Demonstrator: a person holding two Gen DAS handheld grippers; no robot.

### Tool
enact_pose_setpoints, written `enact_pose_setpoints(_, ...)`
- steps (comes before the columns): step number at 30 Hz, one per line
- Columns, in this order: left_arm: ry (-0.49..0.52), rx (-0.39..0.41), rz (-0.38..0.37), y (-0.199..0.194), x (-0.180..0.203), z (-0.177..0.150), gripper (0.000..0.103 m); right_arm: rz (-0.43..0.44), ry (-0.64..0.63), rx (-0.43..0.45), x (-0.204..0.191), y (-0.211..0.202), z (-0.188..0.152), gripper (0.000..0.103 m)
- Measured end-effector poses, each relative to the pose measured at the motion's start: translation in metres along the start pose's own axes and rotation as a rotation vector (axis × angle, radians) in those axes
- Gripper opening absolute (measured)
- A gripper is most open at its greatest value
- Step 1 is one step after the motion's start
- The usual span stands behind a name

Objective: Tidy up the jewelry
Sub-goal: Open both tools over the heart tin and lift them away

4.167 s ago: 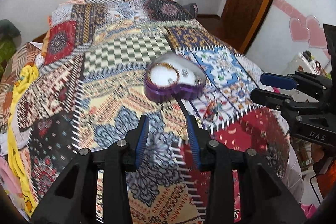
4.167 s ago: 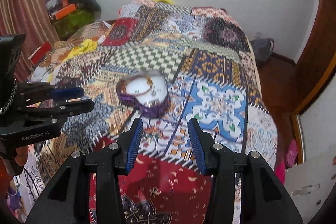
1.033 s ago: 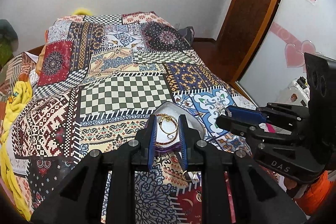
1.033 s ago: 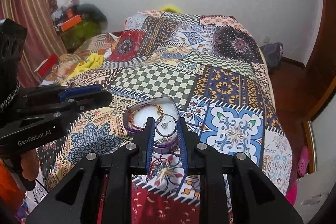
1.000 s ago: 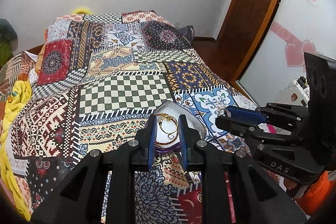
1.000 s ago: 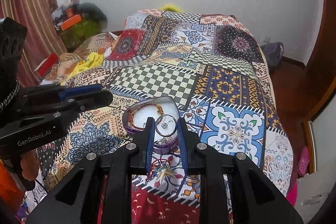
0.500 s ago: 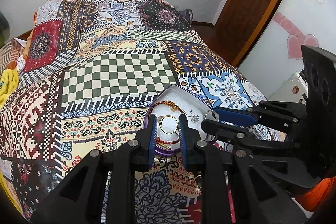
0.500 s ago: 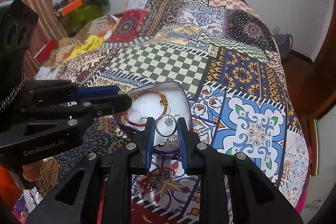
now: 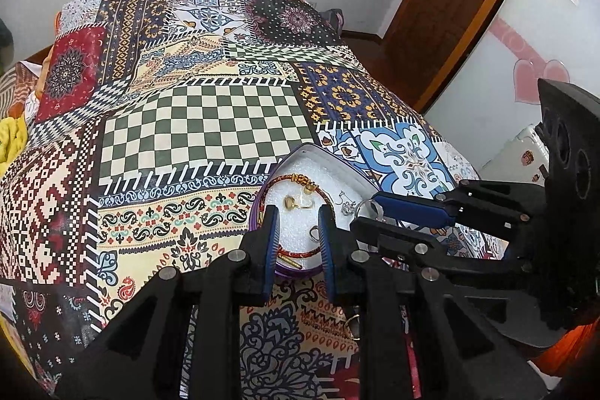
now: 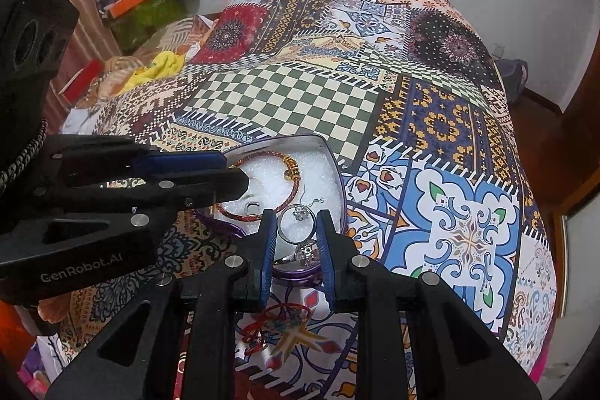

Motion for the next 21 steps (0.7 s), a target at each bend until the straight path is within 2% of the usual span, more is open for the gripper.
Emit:
enact_pose_setpoints(4,0.000,0.001,0.007,-0.004,0.000,0.001,0.019,-0.006,-0.009,-0.004,-0.001,0.000,0.000,0.020)
enact_pose_setpoints(9,0.006,0.010,0.012,-0.012,0.001,0.003,0.019,-0.017,-0.008,0.011,-0.001,-0.007,0.001,0.034)
enact_pose_setpoints(21,0.018,0.062,0.035,-0.046,0.009,0.010,0.022,-0.044,-0.007,0.054,0.001,-0.033,0.008,0.035)
Point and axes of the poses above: each gripper's, at about its wrist camera, not at the fingertips, and y roughly the way its jaws point, x to its right, z to its top, the point moved 7 cm from there along y, roughly the way its jaws point, and after that the axes turned 9 degrees about x, right-handed, at the moved point
